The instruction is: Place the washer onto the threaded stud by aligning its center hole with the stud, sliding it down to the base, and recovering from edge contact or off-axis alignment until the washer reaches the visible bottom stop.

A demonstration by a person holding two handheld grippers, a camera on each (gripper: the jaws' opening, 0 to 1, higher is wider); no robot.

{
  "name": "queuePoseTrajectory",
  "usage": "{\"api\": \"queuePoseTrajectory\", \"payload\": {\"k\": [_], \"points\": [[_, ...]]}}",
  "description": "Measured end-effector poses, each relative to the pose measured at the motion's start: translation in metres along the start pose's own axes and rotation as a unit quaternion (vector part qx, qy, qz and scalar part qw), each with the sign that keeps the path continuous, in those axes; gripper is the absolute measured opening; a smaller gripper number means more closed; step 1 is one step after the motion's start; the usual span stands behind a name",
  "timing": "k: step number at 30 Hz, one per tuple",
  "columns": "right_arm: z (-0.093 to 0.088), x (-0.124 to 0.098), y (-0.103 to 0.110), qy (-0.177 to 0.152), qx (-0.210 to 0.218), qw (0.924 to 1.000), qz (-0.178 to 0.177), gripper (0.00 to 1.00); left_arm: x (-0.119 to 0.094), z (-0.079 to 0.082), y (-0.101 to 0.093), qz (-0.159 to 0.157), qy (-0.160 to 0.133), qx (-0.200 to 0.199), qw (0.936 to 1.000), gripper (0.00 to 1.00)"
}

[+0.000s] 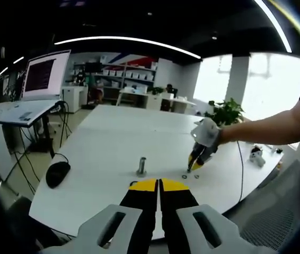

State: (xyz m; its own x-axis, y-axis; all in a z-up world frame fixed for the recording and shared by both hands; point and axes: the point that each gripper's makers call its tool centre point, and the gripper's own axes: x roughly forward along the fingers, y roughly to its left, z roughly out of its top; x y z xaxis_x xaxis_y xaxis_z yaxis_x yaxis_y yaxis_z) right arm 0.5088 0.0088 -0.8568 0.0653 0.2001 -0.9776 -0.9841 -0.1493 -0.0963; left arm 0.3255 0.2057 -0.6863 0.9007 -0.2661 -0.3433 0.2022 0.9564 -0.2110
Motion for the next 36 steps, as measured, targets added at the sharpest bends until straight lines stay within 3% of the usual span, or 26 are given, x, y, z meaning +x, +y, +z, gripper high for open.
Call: {"api": "queuePoseTrajectory", "payload": {"k": [11, 15, 19, 36], "points": [[0.000, 0.004, 0.000, 0.006, 0.009, 0.9999, 0.006, 0.14, 0.000, 0.000, 0.001, 0.003, 0.000, -0.002, 1.0000, 0.00], [-0.005, 0.005, 0.001, 0.018, 0.065, 0.9977, 0.005, 0.18, 0.000, -0.001, 0.001, 0.002, 0.001, -0.002, 1.0000, 0.00], [-0.007, 0.006, -0.001, 0.017, 0.067, 0.9975, -0.007, 0.24, 0.000, -0.001, 0.001, 0.002, 0.001, -0.002, 1.0000, 0.00], [-0.017, -0.002, 0.021, -0.021, 0.134, 0.9907, 0.003, 0.24, 0.000, 0.000, 0.000, 0.001, -0.001, -0.003, 1.0000, 0.00]]}}
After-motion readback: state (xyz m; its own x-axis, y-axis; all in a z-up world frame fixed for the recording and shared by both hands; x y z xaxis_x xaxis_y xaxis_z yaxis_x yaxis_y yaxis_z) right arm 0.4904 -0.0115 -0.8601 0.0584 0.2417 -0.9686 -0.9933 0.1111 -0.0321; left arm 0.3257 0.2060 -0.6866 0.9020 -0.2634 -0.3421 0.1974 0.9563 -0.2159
